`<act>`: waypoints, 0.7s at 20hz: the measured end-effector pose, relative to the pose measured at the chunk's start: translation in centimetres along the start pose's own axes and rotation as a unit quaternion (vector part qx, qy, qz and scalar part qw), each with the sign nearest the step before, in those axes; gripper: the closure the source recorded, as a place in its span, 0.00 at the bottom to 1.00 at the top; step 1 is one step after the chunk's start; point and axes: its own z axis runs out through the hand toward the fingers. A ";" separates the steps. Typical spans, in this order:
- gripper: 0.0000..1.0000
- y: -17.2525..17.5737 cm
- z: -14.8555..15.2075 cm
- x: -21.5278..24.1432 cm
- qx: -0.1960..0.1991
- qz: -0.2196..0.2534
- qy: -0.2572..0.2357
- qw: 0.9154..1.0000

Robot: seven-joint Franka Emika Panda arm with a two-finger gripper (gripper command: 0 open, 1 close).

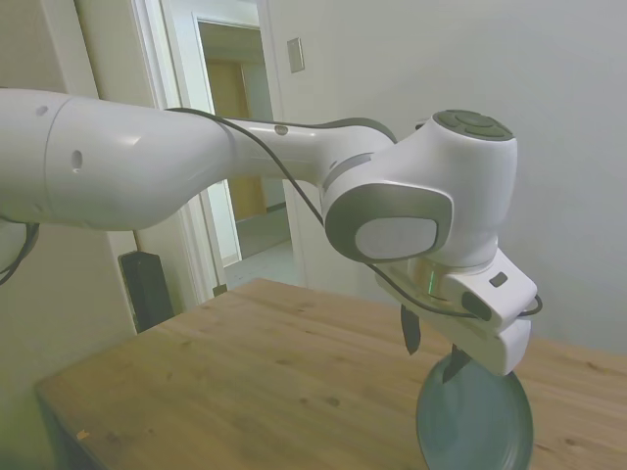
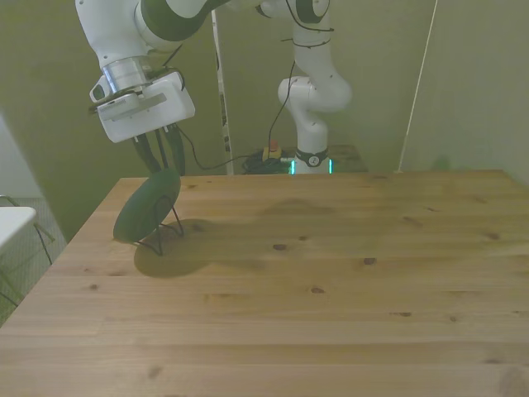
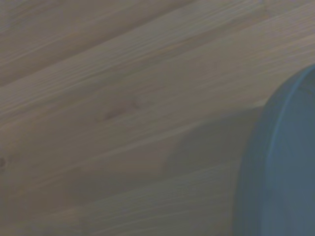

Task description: Unload the plate

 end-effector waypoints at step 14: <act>1.00 0.0 0.1 0.0 0.004 0.001 -0.001 1.000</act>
